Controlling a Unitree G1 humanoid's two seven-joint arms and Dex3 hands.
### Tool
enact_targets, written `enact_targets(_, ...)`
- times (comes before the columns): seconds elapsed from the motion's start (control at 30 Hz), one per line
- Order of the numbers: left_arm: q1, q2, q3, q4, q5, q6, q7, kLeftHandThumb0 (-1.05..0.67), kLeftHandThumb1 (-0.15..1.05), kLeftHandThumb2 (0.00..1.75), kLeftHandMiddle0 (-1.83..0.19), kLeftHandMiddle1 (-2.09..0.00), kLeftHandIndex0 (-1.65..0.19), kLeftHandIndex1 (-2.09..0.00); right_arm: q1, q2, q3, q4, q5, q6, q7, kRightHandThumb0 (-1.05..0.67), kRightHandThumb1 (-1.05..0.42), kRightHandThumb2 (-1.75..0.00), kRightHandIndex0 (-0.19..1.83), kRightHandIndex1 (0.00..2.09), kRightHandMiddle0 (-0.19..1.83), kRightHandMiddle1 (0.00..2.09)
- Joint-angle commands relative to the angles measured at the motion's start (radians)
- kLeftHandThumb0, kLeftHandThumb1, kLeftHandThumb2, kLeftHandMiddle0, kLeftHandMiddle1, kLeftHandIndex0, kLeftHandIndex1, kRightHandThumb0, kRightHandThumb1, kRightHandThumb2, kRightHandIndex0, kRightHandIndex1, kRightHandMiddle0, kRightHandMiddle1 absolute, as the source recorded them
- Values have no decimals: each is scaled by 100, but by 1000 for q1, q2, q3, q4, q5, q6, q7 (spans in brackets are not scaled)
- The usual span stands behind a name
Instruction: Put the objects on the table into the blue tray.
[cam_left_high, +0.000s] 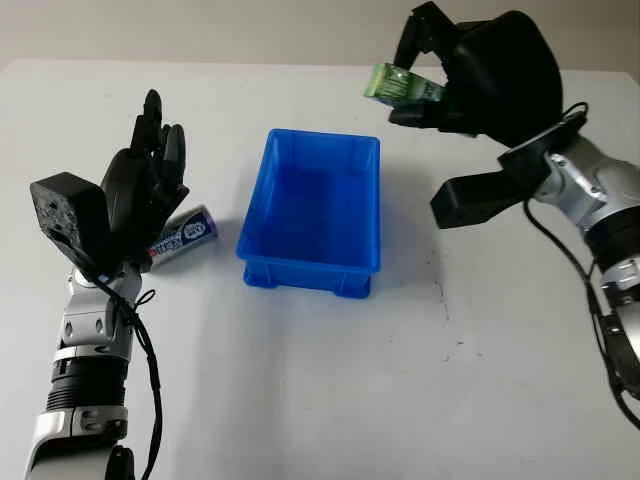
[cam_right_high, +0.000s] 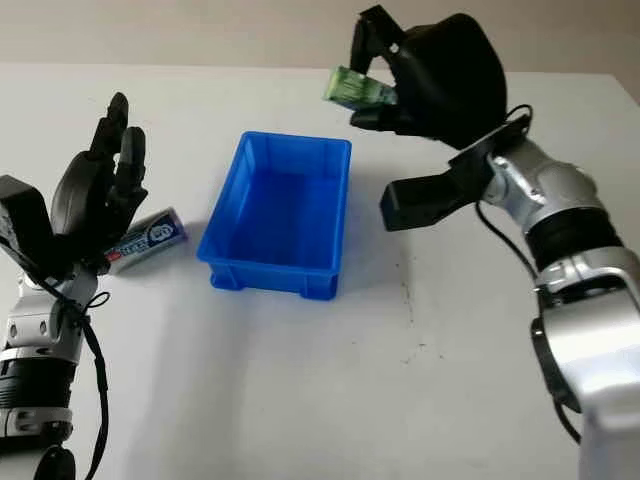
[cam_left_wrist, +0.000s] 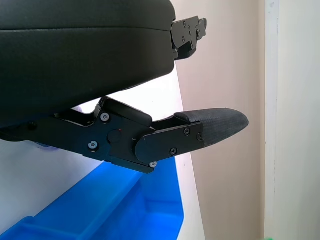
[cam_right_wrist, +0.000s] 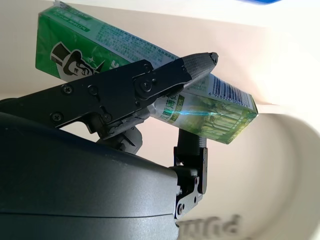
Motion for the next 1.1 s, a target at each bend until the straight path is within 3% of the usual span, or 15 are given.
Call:
enact_targets(0.0, -7, -3, 2, -12, -1, -10, 5, -73, 105, 63, 19, 0, 19, 0, -41, 32, 17, 4, -6, -21, -15, -45, -105, -12, 108, 209, 91, 209)
enact_targets(0.13, 0, -5, 0, -17, 0, -11, 7, -73, 105, 63, 19, 0, 19, 0, -50, 87, 57, 0, -28, -31, -25, -48, -105, -15, 102, 209, 77, 209)
enact_targets(0.37, 14, -15, -1, -28, 0, -12, 18, -74, 105, 64, 19, 0, 19, 0, -73, 161, 124, 60, -49, -106, -27, -51, -105, -14, 103, 209, 78, 209)
enact_targets(0.53, 20, -18, 2, -33, 1, -12, 24, -74, 105, 63, 19, 0, 19, 0, -81, 173, 153, 85, -53, -125, 2, -52, -105, -9, 102, 209, 76, 209)
enact_targets(0.63, 23, -19, 2, -35, 2, -9, 33, -74, 105, 62, 19, 0, 19, 0, -86, 167, 157, 91, -38, -130, 106, -55, -104, -9, 83, 209, 62, 209)
enact_targets(0.73, 23, -19, 4, -33, -4, -9, 34, -74, 105, 61, 19, 0, 19, 0, -84, 159, 158, 81, -37, -119, 158, -68, -105, -19, 59, 202, 44, 203)
enact_targets(0.77, 23, -19, 4, -32, -4, -9, 34, -74, 105, 61, 19, 0, 19, 0, -83, 153, 153, 77, -26, -118, 197, -72, -105, -26, 51, 191, 37, 193)
enact_targets(0.8, 22, -19, 5, -31, -5, -9, 35, -74, 105, 61, 19, 0, 19, 0, -81, 150, 149, 74, -17, -118, 228, -77, -105, -37, 40, 158, 25, 163)
enact_targets(0.87, 19, -16, 3, -26, -1, -11, 34, -74, 105, 61, 19, 0, 19, 0, -81, 140, 139, 66, 2, -114, 291, -81, -105, -45, 33, 130, 19, 136)
enact_targets(0.9, 18, -15, 3, -25, 0, -11, 34, -74, 105, 62, 19, 0, 19, 0, -81, 133, 136, 59, 8, -108, 318, -82, -105, -49, 34, 100, 21, 109)
enact_targets(0.97, 17, -14, 3, -26, 0, -9, 35, -74, 105, 62, 19, 0, 19, 0, -79, 118, 131, 41, 13, -93, 354, -83, -105, -51, 38, 60, 26, 77)
enact_targets(1.07, 17, -12, 4, -25, 0, -9, 32, -75, 105, 62, 19, 0, 19, 0, -70, 103, 115, 20, 32, -84, 394, -83, -105, -53, 34, 37, 22, 62)
